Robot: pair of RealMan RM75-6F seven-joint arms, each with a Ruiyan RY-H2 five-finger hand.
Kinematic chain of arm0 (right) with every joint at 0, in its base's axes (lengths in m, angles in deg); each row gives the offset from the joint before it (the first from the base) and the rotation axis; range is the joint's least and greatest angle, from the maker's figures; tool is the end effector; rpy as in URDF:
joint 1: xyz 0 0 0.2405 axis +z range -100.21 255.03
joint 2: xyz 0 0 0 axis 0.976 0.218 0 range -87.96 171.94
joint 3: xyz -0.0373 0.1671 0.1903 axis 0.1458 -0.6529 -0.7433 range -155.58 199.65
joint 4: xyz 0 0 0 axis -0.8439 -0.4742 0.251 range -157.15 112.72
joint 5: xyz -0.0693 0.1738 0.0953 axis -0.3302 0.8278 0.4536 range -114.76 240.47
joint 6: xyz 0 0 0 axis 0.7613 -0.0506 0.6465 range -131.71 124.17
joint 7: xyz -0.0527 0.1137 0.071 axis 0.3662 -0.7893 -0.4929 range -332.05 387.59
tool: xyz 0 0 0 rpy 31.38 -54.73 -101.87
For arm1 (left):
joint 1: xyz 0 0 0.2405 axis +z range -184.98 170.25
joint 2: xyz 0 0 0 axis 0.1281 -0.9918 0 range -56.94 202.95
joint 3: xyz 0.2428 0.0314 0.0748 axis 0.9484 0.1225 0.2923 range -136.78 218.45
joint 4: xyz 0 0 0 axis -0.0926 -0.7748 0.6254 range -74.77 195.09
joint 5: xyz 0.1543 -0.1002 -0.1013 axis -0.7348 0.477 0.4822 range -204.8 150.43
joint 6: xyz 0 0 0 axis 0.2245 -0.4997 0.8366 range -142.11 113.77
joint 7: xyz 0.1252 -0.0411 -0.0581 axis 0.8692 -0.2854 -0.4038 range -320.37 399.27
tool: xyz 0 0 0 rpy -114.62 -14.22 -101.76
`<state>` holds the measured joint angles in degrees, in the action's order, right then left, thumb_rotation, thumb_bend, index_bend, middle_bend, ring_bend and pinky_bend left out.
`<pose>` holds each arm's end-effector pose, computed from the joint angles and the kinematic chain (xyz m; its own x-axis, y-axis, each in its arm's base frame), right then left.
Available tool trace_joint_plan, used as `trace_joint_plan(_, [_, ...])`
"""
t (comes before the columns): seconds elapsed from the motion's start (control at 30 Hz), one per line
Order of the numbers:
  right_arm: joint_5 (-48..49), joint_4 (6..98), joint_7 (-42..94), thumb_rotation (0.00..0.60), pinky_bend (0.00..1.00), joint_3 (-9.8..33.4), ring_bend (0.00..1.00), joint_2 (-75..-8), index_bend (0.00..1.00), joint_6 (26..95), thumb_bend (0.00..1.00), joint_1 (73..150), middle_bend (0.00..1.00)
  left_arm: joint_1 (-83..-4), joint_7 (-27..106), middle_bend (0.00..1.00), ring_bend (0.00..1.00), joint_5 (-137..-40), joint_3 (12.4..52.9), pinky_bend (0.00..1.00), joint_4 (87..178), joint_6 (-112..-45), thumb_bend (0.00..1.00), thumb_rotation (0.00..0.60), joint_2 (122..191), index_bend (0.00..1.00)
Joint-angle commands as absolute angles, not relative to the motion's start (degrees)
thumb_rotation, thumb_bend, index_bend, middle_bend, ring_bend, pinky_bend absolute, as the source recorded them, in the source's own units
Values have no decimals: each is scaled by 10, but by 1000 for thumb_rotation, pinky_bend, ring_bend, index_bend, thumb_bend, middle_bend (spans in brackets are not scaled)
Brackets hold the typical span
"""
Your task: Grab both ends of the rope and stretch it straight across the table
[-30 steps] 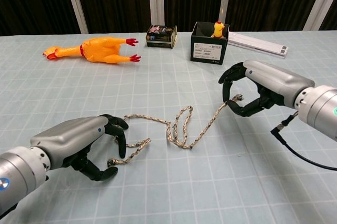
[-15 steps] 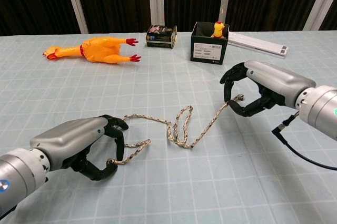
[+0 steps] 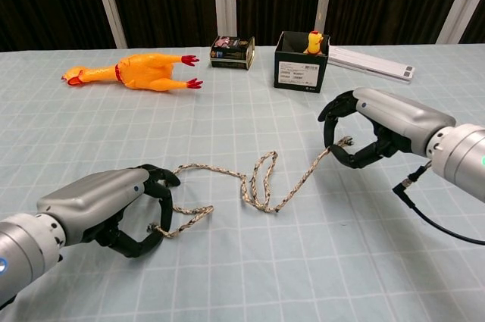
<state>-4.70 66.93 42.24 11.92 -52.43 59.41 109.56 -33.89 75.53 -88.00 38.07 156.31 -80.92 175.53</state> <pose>-0.1569 -0.2936 -0.0317 0.1847 -0.2853 0.9405 -0.9623 -0.2471 0.1140 -0.1456 0.2164 -0.0828 0.3219 0.4289 0.8441 0.9422 -0.2330 -0.2409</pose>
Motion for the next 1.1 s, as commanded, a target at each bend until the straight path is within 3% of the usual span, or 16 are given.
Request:
trace_joint_plan(0.03, [-47,669,423,600,0,119,9,-524,570,594,516,1095,245,-340,755,127,0,-882,382,0,1565,-811,610,600,1753,573])
trace_joint_plan(0.7, [-46,680,425,600,0,118,8,-517,570,599,515,1093,246,-339,742,128,0,-892,380,0,1590,-823,620,600,1714,592])
trace_joint_plan(1.1, [-45,689,429,600,0,113,9,-506,570,606,515,1091,246,-338,728,127,0,-924,372,0,1663,-842,622,600,1645,595])
